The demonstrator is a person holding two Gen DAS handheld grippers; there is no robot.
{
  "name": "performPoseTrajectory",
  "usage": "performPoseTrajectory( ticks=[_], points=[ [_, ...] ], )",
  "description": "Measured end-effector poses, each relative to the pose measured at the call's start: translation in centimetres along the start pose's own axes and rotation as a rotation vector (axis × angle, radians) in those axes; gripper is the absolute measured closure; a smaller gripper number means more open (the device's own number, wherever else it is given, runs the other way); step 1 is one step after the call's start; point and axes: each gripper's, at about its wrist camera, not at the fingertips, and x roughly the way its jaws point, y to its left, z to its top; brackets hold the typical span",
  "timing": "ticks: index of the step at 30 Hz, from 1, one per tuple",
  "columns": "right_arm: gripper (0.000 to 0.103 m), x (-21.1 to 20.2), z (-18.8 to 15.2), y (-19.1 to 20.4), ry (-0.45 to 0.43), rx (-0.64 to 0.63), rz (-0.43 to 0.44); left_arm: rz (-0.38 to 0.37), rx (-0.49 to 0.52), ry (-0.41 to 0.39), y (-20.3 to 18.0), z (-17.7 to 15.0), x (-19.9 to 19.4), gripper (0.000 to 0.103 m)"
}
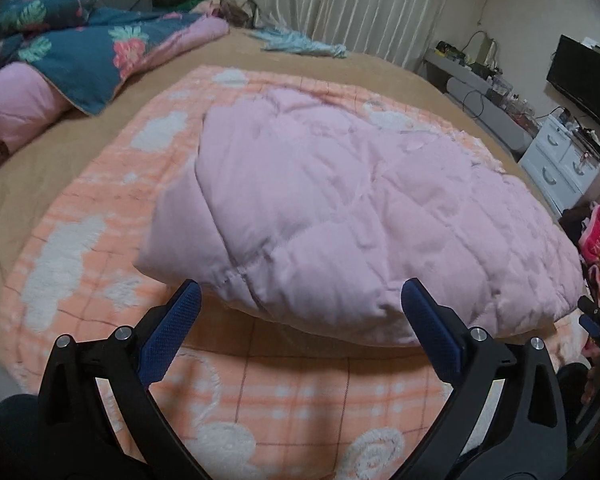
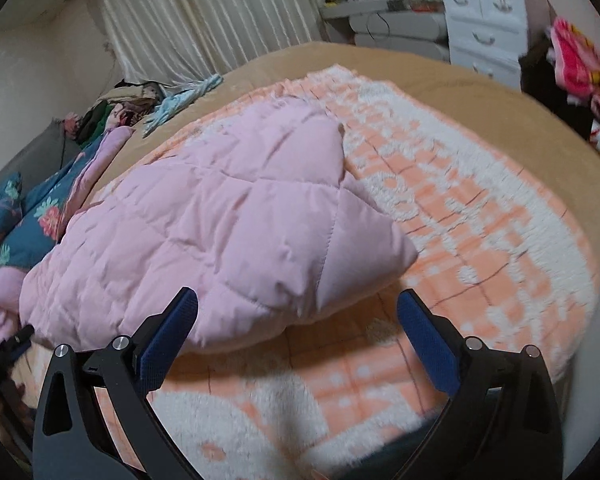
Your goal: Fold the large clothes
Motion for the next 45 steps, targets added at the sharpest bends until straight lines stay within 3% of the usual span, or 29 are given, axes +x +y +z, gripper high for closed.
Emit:
performPoseTrajectory(
  ticks=[15, 23, 32, 45],
  points=[
    [0.004, -9.5, -0.9, 6.2, -0.135, -0.189, 0.061, -0.099, 0.068, -0.135, -3.7, 0.4, -8.1, 0.009],
    [0.004, -13.0, -2.3, 10.0, -0.215, -0.277, 0.112, -0.141, 0.119, -0.161, -6.5, -1.0, -9.8, 0.009],
    [0.004, -12.8, -4.7, 12.6, -0.217, -0.331, 0.138, -0.183, 0.195, -0.13, -9.3, -3.2, -9.3, 0.009],
    [0.004, -11.6, -5.7, 13.9, -0.173, -0.372, 0.178, -0.155, 0.209, -0.094, -9.6, -3.8, -8.3, 0.009]
  ],
)
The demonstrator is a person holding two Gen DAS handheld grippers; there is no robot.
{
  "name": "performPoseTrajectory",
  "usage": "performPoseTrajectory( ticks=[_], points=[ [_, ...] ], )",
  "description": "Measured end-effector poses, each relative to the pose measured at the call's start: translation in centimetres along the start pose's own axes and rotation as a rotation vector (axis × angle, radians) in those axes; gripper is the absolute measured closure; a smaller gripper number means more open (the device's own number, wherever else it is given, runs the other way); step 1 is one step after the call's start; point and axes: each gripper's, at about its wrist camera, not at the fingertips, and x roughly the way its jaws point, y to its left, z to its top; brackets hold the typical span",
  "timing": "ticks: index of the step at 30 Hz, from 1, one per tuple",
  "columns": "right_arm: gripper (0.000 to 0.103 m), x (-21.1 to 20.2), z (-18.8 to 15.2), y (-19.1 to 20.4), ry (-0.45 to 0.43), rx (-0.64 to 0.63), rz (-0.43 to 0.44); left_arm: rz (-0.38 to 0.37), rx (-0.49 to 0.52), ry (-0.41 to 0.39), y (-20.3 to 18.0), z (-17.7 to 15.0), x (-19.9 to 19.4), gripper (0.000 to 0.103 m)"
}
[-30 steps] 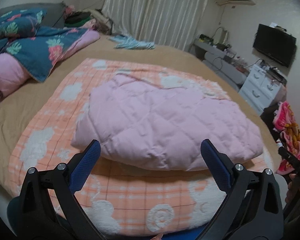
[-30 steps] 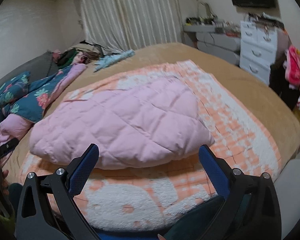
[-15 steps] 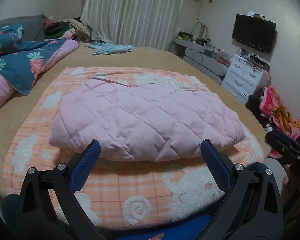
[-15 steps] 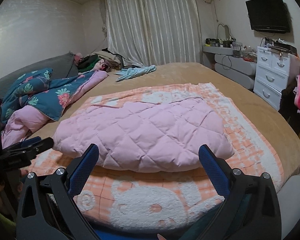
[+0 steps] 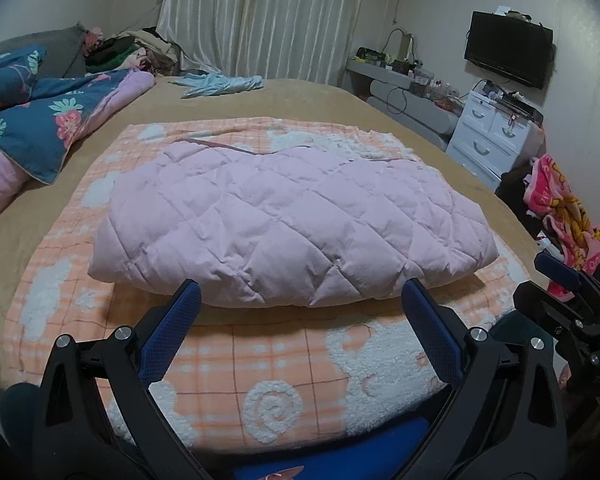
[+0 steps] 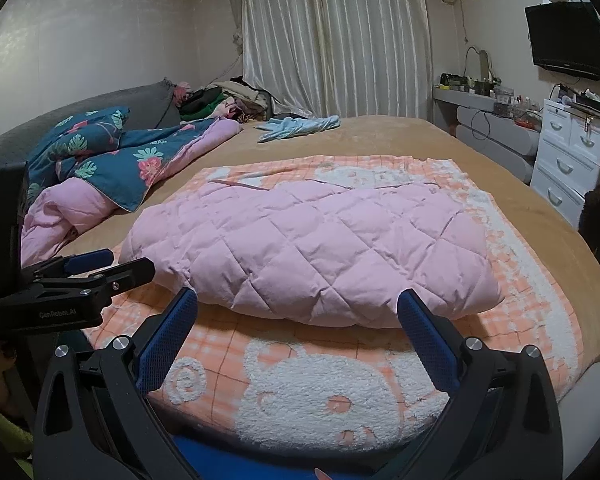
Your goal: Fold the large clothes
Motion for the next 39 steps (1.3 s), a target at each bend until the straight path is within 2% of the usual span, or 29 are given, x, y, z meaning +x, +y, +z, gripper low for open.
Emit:
performPoseTrajectory(
  ticks=[39],
  points=[
    [0.004, 0.54, 0.17, -0.46, 0.006, 0.002, -0.008, 0.033, -0.002, -0.001, 0.9, 0.22, 0.1, 0.009]
  ],
)
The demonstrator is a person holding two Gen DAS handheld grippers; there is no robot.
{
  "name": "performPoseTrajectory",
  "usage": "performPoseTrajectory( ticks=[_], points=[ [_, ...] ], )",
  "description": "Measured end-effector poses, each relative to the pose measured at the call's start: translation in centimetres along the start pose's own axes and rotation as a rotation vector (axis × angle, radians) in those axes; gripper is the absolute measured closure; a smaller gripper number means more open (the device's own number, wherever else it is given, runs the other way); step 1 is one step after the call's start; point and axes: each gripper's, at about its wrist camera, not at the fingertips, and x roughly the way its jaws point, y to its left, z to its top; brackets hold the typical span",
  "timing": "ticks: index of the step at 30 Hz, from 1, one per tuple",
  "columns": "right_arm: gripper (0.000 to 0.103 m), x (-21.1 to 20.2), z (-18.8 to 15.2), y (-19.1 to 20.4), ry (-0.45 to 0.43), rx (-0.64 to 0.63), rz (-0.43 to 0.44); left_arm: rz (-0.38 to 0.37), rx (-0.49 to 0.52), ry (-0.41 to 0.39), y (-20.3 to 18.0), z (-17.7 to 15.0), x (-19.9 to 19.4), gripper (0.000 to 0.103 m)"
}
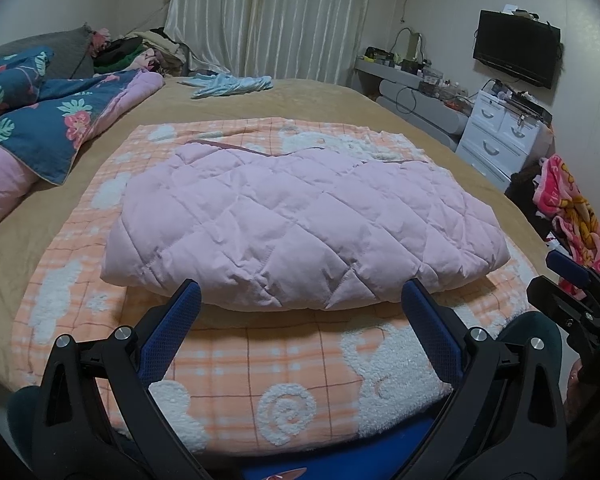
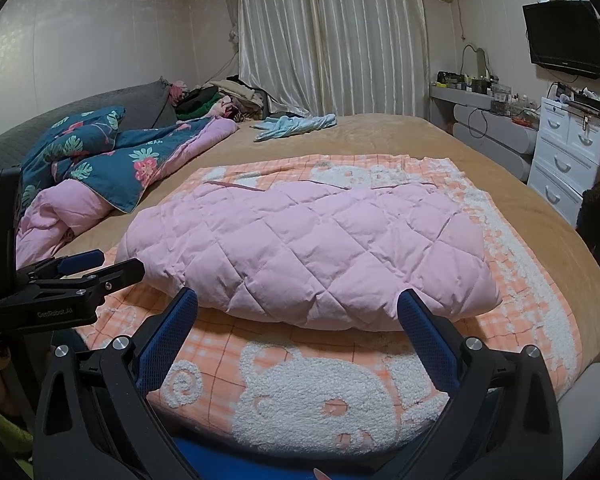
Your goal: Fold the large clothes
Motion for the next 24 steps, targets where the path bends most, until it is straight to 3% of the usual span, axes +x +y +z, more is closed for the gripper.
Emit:
performPoseTrajectory(
  ticks=[24],
  points=[
    [0.004, -0.05, 0.06, 0.04, -0.002, 0.002, -0.002, 0.009, 0.002, -0.003, 0.06, 0.07, -0.43, 0.009]
  ],
)
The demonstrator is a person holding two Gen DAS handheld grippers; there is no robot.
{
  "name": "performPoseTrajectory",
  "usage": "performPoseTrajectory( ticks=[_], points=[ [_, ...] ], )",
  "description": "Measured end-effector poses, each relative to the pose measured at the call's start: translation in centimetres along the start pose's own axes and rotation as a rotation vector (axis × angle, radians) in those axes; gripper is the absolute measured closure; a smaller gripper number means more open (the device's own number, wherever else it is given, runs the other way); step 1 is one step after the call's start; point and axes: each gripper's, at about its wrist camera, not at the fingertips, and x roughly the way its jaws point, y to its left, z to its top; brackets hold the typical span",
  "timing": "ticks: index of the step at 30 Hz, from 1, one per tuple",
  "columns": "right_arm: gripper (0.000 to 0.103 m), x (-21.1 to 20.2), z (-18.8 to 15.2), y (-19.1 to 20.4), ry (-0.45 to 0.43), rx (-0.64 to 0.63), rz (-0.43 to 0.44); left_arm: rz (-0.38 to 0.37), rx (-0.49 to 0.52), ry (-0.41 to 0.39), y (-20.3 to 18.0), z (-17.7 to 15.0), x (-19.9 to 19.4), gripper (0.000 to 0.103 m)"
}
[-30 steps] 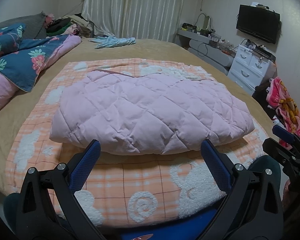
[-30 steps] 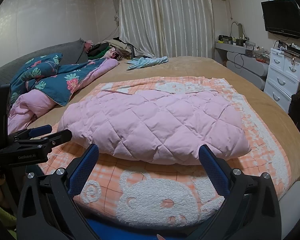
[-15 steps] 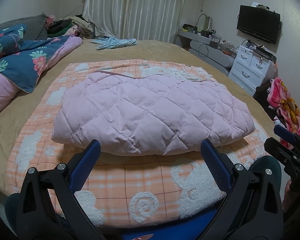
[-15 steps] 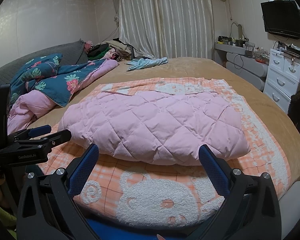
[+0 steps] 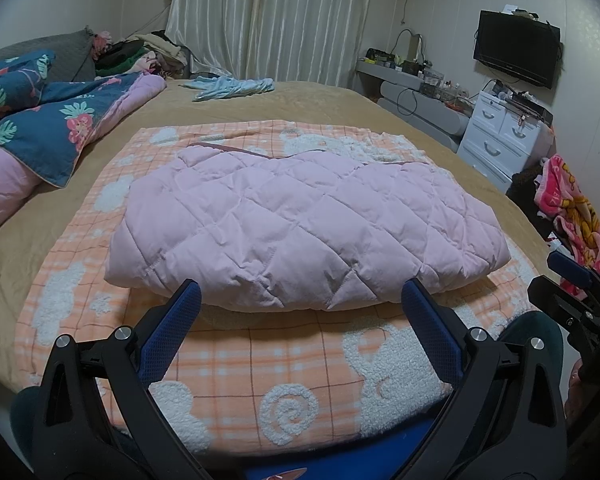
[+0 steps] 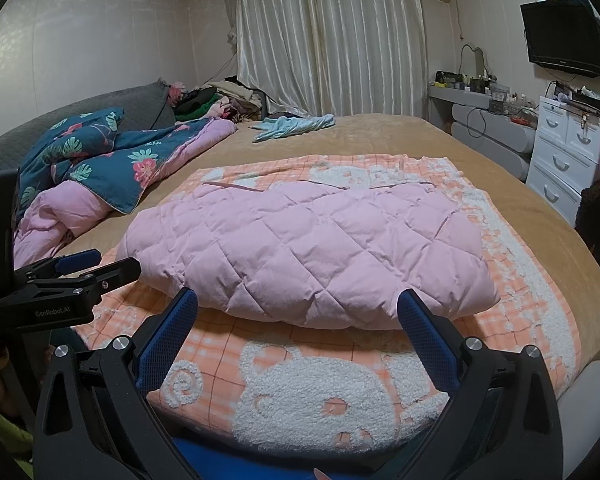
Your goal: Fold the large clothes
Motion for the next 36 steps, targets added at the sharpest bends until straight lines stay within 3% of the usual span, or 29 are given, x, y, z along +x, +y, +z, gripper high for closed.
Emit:
performPoseTrajectory(
  ticks=[36],
  points=[
    [0.004, -0.33, -0.27, -0.16, 0.002, 0.002, -0.021, -0.014, -0.005, 0.006, 0.13, -0.21, -0.36, 0.009]
  ],
)
